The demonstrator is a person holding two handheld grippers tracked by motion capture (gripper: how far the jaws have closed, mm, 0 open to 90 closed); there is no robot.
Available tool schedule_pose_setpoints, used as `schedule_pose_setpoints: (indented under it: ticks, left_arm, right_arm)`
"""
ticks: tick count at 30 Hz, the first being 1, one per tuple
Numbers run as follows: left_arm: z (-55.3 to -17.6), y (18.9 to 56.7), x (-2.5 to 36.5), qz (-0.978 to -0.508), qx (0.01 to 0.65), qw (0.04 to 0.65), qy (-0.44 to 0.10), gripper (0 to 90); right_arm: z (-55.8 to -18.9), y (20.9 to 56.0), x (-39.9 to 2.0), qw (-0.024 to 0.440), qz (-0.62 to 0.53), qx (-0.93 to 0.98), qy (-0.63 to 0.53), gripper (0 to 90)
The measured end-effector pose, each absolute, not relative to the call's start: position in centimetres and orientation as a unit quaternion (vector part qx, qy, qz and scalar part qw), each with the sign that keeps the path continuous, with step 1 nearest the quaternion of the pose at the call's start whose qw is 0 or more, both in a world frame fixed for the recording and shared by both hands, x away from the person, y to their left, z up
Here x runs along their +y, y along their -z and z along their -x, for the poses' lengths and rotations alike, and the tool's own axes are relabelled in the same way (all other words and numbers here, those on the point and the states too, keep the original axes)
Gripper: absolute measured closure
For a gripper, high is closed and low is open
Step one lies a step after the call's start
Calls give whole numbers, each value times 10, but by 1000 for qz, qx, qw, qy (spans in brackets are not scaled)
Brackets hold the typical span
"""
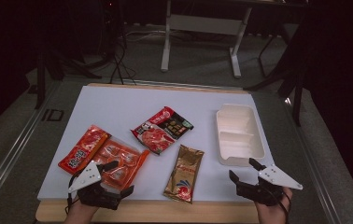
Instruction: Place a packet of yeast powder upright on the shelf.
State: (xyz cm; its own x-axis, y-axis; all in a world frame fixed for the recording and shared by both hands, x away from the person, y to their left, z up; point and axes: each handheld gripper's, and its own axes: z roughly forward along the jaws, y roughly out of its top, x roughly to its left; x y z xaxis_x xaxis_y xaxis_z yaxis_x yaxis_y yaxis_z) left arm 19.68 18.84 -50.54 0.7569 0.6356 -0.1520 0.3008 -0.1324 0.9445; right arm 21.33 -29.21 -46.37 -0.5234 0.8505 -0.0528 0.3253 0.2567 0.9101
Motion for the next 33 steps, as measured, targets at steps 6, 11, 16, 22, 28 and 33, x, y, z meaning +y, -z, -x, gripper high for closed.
schedule_pose_setpoints:
  ticks: [6,11,16,22,28,33]
  left_arm:
    - [-197,505,185,-741,313,577,-143,0]
    - [-196,505,183,-743,310,575,-143,0]
    - [-197,505,183,-742,308,578,-143,0]
    - [-198,506,185,-742,310,578,-139,0]
    - [-197,506,187,-742,304,582,-136,0]
    - [-197,505,185,-746,296,581,-136,0]
  right_arm:
    - [-211,461,-290,290,-397,737,-464,155]
    - [-212,462,-291,279,-394,741,-467,149]
    - [-212,458,-293,281,-396,743,-461,129]
    - [-212,450,-289,261,-393,745,-471,131]
    - [-214,430,-282,281,-376,750,-467,110]
    - [-219,416,-279,266,-383,746,-476,110]
